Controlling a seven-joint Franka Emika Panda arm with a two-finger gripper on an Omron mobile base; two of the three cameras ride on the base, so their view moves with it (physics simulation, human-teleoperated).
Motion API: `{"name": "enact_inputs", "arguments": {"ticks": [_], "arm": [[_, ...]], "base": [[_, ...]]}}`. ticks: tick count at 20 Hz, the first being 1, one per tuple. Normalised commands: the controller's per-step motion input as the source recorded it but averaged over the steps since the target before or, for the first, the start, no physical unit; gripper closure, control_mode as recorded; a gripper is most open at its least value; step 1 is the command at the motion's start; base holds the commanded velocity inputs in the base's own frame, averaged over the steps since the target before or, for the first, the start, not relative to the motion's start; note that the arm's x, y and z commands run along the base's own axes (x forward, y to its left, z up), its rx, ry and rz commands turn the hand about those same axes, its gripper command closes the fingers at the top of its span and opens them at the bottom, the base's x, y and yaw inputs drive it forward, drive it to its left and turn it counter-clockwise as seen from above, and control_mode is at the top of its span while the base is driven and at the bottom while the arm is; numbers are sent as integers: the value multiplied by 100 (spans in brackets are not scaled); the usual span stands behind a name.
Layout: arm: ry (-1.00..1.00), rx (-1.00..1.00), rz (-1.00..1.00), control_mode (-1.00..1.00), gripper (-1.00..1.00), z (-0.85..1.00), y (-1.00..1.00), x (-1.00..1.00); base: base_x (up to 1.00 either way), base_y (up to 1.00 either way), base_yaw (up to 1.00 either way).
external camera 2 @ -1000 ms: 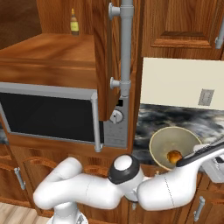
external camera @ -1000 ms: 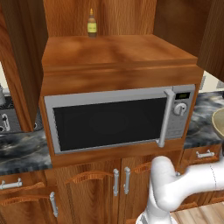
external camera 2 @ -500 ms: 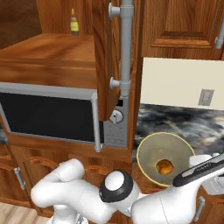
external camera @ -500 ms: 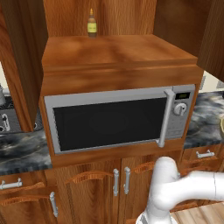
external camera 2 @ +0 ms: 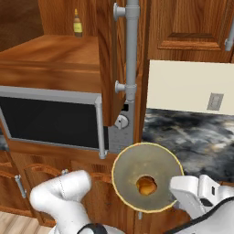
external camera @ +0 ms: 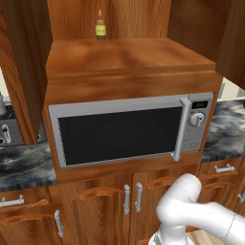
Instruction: Pick the peach from the cabinet and place it in the bowl. Then pick the bowl and place it in the sink. Then turn on the sink facuet.
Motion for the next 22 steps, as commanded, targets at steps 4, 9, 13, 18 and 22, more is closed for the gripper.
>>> {"name": "enact_inputs", "arguments": {"ticks": [4, 9, 13, 18, 22], "arm": [[0, -8, -16, -100, 100, 79, 97, -97], [0, -23, -11, -100, 100, 61, 100, -67], [1, -31, -3, -100, 100, 54, 100, -9], [4, -31, 0, -100, 100, 51, 100, 1], [10, -23, -2, -100, 100, 52, 100, 11]], "base": [[0, 0, 0], [0, 0, 0], [0, 0, 0], [0, 0, 0], [0, 0, 0]]}}
